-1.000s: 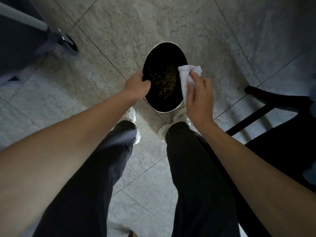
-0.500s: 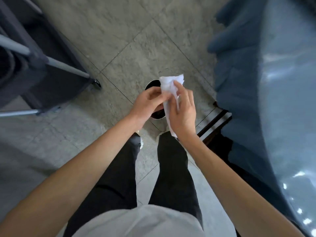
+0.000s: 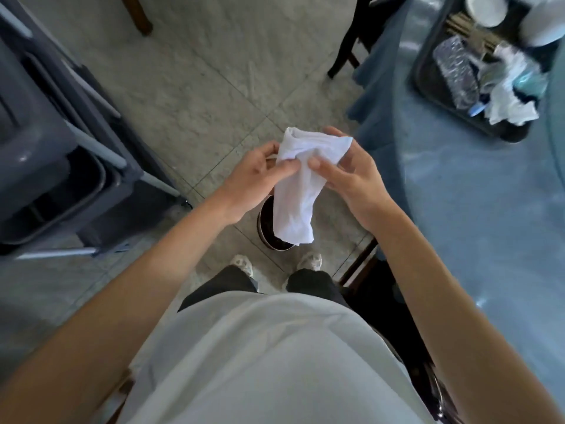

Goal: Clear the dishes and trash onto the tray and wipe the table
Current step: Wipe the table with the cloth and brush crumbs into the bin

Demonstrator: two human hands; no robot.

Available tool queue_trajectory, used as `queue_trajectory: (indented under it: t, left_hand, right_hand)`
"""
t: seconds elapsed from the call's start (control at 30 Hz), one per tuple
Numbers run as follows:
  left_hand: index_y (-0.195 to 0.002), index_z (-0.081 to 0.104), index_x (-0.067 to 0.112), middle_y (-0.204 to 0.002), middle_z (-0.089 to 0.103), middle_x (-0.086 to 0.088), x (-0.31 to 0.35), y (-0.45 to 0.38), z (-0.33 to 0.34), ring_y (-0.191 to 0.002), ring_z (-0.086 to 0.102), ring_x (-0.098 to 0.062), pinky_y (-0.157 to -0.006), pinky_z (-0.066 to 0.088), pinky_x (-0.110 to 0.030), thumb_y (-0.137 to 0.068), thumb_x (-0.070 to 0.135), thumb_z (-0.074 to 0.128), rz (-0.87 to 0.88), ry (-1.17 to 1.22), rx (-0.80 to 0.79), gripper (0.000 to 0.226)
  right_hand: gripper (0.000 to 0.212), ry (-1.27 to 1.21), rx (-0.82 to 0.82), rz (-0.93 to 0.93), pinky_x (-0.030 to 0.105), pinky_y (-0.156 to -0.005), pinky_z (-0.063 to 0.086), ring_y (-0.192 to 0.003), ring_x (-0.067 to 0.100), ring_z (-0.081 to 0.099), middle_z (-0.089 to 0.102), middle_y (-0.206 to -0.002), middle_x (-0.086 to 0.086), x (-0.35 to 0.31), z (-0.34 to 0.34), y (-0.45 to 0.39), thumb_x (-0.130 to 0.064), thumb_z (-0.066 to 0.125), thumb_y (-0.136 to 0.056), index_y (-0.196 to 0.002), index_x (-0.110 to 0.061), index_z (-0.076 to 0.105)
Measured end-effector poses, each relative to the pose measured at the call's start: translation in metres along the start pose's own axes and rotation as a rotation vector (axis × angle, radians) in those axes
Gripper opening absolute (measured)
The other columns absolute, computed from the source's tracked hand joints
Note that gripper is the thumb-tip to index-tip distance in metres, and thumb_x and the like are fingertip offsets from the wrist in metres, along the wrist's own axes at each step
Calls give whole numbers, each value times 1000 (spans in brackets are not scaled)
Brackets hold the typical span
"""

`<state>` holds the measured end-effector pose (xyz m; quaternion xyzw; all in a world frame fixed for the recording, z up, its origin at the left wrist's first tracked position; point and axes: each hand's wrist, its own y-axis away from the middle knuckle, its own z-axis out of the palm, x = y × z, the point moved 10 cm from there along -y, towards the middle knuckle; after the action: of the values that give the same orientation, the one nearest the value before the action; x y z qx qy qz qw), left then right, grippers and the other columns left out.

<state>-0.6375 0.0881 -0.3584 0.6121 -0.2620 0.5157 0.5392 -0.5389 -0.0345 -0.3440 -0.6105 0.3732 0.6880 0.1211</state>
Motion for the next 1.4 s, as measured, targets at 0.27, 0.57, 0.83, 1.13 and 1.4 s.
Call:
queue_trajectory:
  t: [0.27, 0.57, 0.83, 1.13, 1.4]
  left_hand:
    - [-106, 68, 12, -101, 76, -16, 52, -27, -42, -88, 70, -20, -79, 54, -41, -97, 18, 69, 135, -96, 197, 12]
    - [-114, 66, 11, -103, 77, -1, 97, -109, -38, -94, 74, -14, -77, 59, -26, -92, 15, 73, 104, 68, 393, 24]
    - [-123, 67, 11, -113, 75, -3, 114, -148, -73, -97, 73, -11, -82, 61, -26, -85, 16, 82, 57, -103, 493, 41]
    - [-130, 63, 19, -119, 73, 6, 116, -189, -241, -106, 71, -8, -89, 59, -30, -87, 17, 80, 81, 34, 662, 46]
    - [-131, 63, 13, -122, 72, 2, 119, -197, -413, -110, 70, -13, -98, 57, -41, -87, 11, 78, 45, 215, 887, 46]
  right_hand:
    - [27, -10, 53, -141, 63, -90, 59, -106, 36, 74, 75, -114, 19, -54, -24, -40, -14, 75, -96, -116, 1, 66]
    - [11, -74, -133, -195, 43, -82, 61, -95, 25, 74, 77, -103, 10, -108, -64, -149, -6, 68, -99, -109, -9, 69]
    - [14, 30, -316, -104, 48, -89, 59, -101, 27, 75, 77, -109, 13, -150, -37, -254, -15, 70, -99, -112, -11, 71]
    - [25, 126, -429, -113, 61, -96, 57, -108, 33, 73, 76, -114, 13, -198, 106, -408, -18, 75, -95, -118, -10, 67]
    - [32, 253, -613, -80, 47, -94, 60, -110, 31, 73, 76, -115, 11, -245, 285, -537, -18, 75, -95, -125, -9, 65]
